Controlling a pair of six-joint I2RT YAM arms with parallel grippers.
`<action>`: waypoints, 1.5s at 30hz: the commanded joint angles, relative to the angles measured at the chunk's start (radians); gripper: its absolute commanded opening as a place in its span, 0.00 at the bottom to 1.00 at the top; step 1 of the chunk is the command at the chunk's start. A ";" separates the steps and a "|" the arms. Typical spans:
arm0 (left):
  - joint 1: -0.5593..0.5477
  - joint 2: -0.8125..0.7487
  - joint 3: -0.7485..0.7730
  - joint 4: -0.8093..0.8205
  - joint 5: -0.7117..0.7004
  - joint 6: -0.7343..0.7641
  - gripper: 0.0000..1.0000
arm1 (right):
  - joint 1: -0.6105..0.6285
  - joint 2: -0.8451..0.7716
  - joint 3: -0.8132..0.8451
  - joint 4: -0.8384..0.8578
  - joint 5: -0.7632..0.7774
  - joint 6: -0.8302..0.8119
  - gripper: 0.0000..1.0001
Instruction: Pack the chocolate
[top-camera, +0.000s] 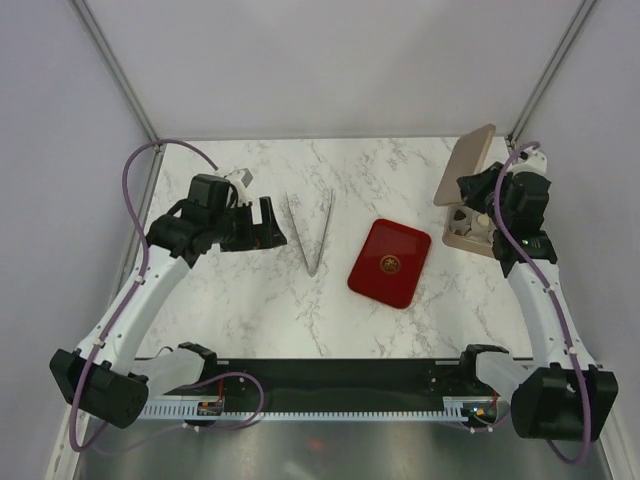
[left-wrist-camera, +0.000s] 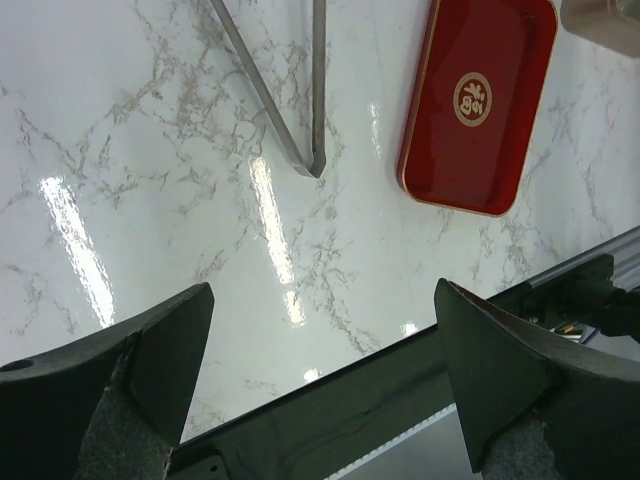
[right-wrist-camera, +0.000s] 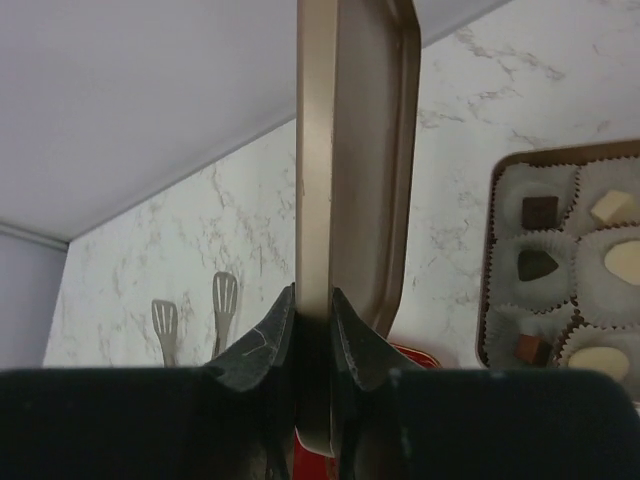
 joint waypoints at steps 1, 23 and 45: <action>-0.005 -0.065 -0.055 0.088 0.054 0.096 1.00 | -0.128 -0.001 -0.063 0.224 -0.190 0.241 0.00; -0.008 -0.206 -0.245 0.224 0.122 0.110 1.00 | -0.486 0.255 -0.047 0.467 -0.600 0.435 0.00; -0.217 0.361 0.112 0.672 0.305 -0.203 0.71 | -0.564 0.373 0.084 0.094 -0.772 0.171 0.01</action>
